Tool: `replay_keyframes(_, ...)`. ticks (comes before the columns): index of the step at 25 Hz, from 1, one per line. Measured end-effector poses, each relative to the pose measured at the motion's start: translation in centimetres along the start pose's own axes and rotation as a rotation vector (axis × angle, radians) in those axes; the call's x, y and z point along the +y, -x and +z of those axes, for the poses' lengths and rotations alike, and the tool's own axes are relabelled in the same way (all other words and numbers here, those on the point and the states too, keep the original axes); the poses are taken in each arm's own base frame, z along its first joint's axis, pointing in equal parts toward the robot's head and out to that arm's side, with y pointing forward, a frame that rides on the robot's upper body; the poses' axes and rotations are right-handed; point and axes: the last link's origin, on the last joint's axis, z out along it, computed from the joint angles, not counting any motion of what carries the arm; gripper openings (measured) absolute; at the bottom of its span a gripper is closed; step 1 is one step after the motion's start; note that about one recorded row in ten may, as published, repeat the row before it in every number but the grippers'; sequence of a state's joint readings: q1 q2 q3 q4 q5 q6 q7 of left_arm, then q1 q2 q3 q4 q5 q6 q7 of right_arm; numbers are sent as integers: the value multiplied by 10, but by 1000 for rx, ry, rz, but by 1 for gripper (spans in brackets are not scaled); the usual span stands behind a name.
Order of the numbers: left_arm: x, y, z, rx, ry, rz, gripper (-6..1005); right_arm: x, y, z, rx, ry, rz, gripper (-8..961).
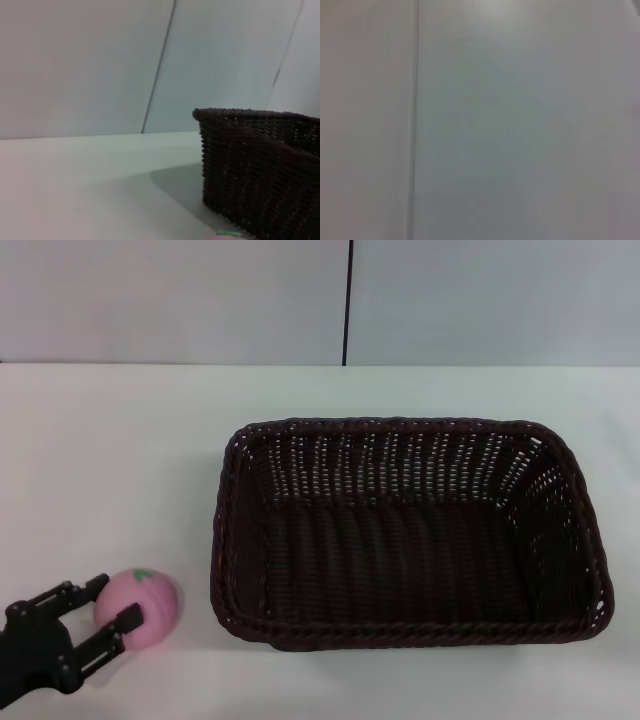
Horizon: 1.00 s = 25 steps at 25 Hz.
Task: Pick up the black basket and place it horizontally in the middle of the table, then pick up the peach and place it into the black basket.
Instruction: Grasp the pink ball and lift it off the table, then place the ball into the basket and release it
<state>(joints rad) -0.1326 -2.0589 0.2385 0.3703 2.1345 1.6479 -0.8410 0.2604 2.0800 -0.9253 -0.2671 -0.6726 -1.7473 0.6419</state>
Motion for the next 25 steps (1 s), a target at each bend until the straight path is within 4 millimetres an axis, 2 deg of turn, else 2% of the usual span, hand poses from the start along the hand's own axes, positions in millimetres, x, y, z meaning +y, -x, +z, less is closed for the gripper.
replay_keyframes(1, 1, 0, 0, -2, 5, 1, 655, -5, -1, -4, -12, -61, 9, 680)
replay_keyframes(4, 2, -1, 0, 4, 17, 3, 562, -9, -1, -7, -19, -103, 14, 680)
replay_keyframes(9, 5, -5, -1, 32, 35, 3, 329, -12, 0, -10, -19, -129, 11, 680)
replay_keyframes(17, 5, -10, -1, 65, 39, 3, 269, -11, -3, -12, -10, -142, -3, 680)
replay_keyframes(18, 1, -21, -6, 150, -2, 4, 262, -11, -3, -12, -9, -140, -1, 680)
replay_keyframes(19, 1, -21, -6, 150, -2, 4, 254, -11, -4, -11, -8, -135, 0, 680)
replay_keyframes(20, -3, -30, -9, 222, -37, 6, 247, -10, -4, -10, -8, -130, 1, 680)
replay_keyframes(21, -7, -50, -3, 348, -43, 38, 241, -10, -4, -8, -8, -124, 3, 680)
replay_keyframes(23, -7, -54, 2, 373, -32, 51, 230, -8, -5, -6, -11, -115, 5, 680)
replay_keyframes(25, -6, -64, 17, 412, 7, 82, 218, -7, -5, -3, -19, -106, 9, 680)
